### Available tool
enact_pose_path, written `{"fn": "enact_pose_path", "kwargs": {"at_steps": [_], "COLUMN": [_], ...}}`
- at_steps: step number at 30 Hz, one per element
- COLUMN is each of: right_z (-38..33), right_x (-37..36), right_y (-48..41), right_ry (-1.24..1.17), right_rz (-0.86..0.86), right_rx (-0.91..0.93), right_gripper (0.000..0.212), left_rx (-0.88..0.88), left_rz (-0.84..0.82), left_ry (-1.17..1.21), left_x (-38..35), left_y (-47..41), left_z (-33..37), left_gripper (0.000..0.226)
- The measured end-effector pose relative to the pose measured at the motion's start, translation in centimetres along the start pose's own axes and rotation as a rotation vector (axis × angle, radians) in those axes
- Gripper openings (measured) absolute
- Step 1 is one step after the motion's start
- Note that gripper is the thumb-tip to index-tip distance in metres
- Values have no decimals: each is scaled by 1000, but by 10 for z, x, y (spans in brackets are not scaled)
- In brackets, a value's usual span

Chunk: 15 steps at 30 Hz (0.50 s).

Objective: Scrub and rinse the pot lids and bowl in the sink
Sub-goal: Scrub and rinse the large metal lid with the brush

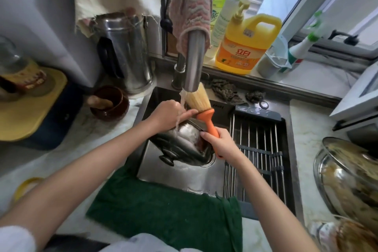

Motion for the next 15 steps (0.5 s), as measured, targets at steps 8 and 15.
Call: {"fn": "enact_pose_path", "kwargs": {"at_steps": [8,15], "right_z": [-2,-11], "right_x": [-36,-49], "right_y": [8,26], "right_ry": [-399,-425], "right_rz": [523,635], "right_rx": [-111,-39], "right_gripper": [29,32], "left_rx": [405,579], "left_rz": [339,655], "left_ry": [398,920], "left_x": [-58,-48], "left_y": [9,12], "left_z": [2,-32], "left_gripper": [42,45]}}
Point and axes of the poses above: each hand's wrist, its own y-axis away from the middle knuckle, its own x-axis out of the back of the hand, z = x × y, the point moved 4 cm from there along -y, towards the middle knuckle, and after that the axes turned 10 degrees about -z, right-handed, at the moved point
